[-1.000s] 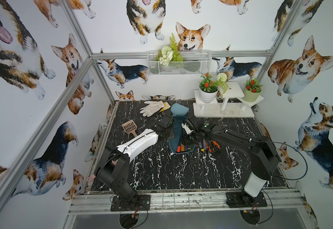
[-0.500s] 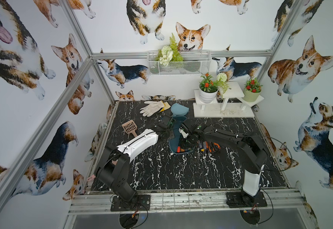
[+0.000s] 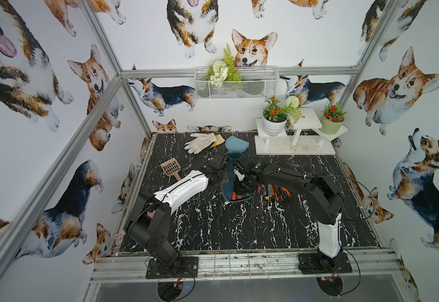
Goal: Take out the screwdriver from the storage box
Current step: Pick up the screwdriver from the storage box.
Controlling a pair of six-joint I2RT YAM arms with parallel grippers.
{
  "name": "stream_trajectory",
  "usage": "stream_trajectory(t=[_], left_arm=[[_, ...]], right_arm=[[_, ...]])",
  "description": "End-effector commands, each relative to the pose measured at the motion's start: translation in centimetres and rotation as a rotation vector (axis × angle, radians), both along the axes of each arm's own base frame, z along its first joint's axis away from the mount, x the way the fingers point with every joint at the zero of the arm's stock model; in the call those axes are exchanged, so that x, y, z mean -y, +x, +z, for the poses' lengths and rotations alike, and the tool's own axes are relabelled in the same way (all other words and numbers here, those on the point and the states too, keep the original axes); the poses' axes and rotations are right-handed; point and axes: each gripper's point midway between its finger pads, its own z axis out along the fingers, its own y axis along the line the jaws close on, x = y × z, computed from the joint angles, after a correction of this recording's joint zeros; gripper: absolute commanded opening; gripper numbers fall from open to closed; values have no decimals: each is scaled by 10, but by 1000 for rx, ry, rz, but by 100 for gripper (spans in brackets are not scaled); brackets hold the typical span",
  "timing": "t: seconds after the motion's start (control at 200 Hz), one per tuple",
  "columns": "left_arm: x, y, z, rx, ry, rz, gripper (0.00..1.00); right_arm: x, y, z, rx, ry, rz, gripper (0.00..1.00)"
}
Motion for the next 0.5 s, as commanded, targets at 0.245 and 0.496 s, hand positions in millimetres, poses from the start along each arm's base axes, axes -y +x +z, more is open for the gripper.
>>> stream_trajectory(t=[0.245, 0.496], left_arm=[[11, 4, 13, 26, -50, -19, 0], [12, 4, 12, 21, -53, -22, 0]], right_arm=[[22, 10, -21, -2, -105, -48, 39], [15, 13, -24, -7, -93, -30, 37]])
